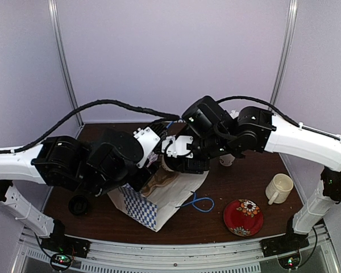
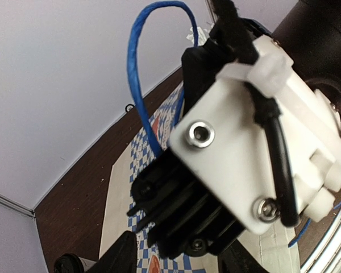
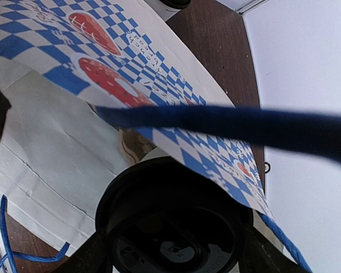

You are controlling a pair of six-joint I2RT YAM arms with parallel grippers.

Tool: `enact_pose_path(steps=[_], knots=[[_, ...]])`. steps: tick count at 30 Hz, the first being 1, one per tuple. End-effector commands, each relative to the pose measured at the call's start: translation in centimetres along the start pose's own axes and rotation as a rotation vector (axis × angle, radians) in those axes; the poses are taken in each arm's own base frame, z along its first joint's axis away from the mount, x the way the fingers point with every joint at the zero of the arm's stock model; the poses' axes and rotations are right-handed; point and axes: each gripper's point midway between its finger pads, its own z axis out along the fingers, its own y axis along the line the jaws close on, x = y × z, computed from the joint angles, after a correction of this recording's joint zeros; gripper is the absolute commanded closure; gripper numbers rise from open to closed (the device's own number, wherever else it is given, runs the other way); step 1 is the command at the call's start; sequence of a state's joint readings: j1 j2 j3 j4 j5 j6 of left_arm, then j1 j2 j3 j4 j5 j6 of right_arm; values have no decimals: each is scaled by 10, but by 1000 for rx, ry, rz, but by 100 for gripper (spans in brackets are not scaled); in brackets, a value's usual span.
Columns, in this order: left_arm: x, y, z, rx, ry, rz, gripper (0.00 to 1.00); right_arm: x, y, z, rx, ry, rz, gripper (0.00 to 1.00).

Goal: Pack the takeout coffee

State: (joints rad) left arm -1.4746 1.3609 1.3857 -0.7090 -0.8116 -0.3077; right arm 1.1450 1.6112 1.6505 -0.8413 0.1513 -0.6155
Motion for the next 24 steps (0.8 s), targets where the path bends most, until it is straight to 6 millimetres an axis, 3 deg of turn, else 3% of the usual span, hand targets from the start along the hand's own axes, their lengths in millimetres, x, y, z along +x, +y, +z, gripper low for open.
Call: enact_pose_path(steps=[1,6,12,22,24], knots=[[-2,8,0,-51,-11,-20,53,-7,-13,-6,19,-36,48,41],[-2,4,5,-48,-3,-13,55,-7,-14,-5,17,-36,55,41],[2,-6,13,-16,24,-20,44,-8,-13,-4,14,-37,56,41],[16,9,23,-127,103,-6,65,-8,-14,-5,13,-37,57,41],[20,10,26,-128,122,-15,73,-7,-13,-4,12,-34,58,41]])
